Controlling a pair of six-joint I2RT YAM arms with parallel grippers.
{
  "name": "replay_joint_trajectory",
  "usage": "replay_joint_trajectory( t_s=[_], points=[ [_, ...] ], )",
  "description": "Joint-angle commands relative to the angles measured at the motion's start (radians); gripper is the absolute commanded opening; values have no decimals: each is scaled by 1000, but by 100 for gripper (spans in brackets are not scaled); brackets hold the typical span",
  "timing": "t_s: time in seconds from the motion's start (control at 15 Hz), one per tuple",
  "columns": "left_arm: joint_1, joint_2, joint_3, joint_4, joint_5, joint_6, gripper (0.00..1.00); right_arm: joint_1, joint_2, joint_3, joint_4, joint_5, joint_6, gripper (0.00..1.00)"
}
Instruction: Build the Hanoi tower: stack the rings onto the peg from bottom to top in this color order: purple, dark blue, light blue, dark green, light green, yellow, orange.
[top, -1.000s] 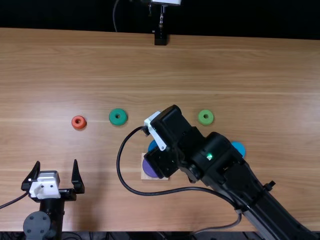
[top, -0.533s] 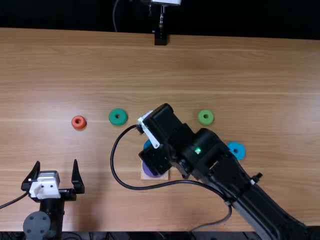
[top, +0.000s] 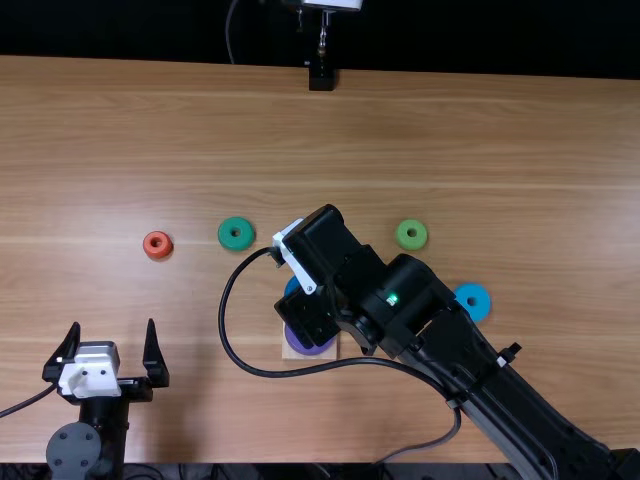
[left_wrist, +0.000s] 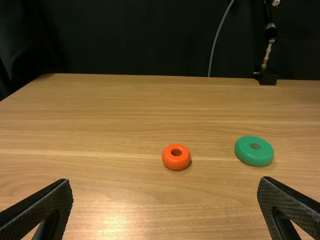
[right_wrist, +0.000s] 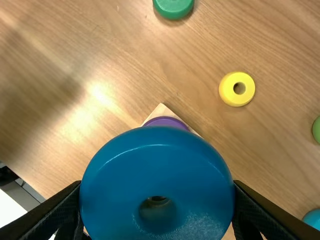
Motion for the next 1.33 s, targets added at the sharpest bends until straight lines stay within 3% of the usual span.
replay_joint_trajectory(
  t_s=[0.0,0.53,0.6,0.73,0.8,0.87,0.93,1.27],
  points=[
    [3,-17,-50,-14,0,12,100,8,4,-21,-2,2,-9,0],
    [3,-17,-50,-14,-2,10,100,8,2,-54,-9,3,-3,0],
    [3,-17,-50,-16,-2,12,100,8,4,-49,-7,13,-1,12],
    [3,-17,-50,-14,-2,12,100,9,4,-47,-7,51,-1,90],
    [3,-17,-50,-14,-2,12,100,9,4,-52,-6,72,-1,100],
    [3,-17,-50,-16,-2,12,100,8,4,-55,2,95,-3,100],
    [3,-17,-50,-16,-2,12,100,8,4,-57,4,103,-3,100],
    [3,-17,-50,-16,-2,12,100,8,1,-46,6,99,2,100]
  ],
)
